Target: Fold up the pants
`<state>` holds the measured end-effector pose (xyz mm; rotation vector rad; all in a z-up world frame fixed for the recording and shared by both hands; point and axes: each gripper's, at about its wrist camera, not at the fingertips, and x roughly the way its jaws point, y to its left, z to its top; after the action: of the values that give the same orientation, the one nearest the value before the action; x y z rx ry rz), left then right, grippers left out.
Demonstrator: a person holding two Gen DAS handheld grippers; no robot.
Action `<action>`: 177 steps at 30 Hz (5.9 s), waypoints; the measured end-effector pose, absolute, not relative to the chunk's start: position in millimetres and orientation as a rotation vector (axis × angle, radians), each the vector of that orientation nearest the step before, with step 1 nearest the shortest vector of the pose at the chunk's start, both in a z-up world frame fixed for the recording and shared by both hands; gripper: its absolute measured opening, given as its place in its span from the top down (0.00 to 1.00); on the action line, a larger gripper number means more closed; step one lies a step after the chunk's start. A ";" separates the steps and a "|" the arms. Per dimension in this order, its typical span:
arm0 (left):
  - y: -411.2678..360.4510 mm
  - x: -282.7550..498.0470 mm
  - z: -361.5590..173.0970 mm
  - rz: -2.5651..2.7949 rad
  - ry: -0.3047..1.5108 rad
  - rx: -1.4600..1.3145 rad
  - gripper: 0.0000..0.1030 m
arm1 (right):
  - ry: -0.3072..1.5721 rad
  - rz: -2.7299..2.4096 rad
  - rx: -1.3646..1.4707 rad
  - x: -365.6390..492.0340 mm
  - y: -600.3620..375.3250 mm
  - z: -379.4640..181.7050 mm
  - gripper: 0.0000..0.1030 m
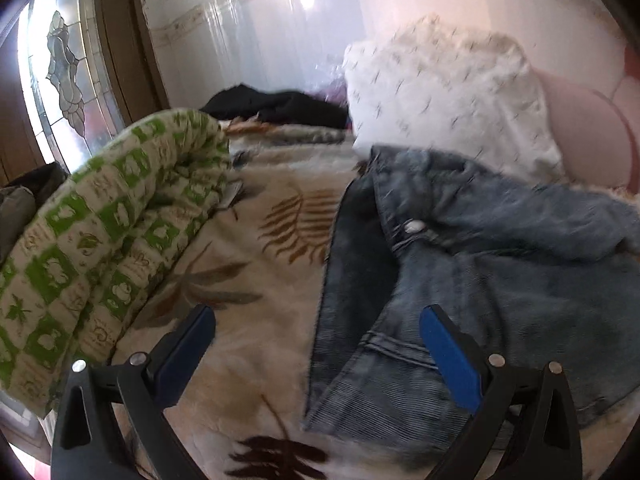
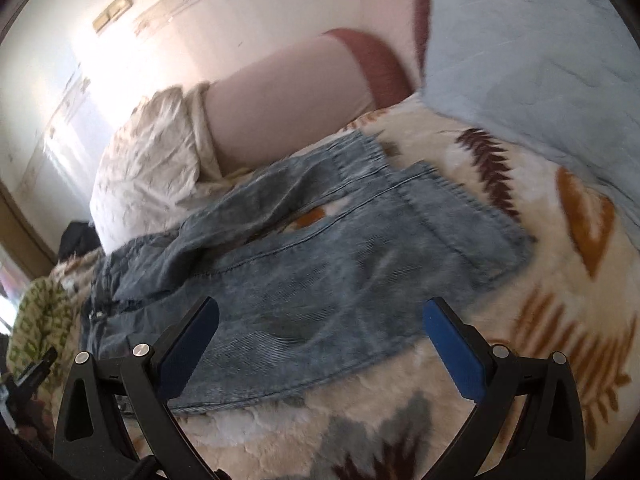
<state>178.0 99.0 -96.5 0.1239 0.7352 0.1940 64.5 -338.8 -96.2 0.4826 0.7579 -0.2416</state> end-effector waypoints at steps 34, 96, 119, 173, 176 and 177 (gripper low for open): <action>82.2 450.2 -85.6 0.010 0.956 0.113 0.35 | 0.969 -0.265 0.583 329.7 -524.6 -130.4 0.20; 137.7 434.7 -49.2 -0.239 1.001 -0.324 0.96 | 0.904 -0.297 0.385 345.0 -488.7 -117.3 0.82; 205.2 212.6 -28.5 -0.352 0.863 -0.520 0.96 | 0.767 -0.183 0.339 150.3 -445.2 -27.4 0.82; 36.4 164.0 -98.5 -0.421 0.933 -0.094 0.73 | 0.886 -0.204 0.599 145.7 -481.2 -142.0 0.90; 37.5 161.9 -105.3 -0.416 0.955 -0.088 0.73 | 0.852 -0.246 0.580 144.7 -481.1 -135.4 0.92; 36.5 160.7 -105.5 -0.415 0.957 -0.077 0.73 | 0.840 -0.268 0.562 143.8 -481.3 -132.5 0.93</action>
<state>160.7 36.5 -105.5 -0.0771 0.9574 -0.4146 143.8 -481.3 -132.6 0.5617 0.8402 -0.2680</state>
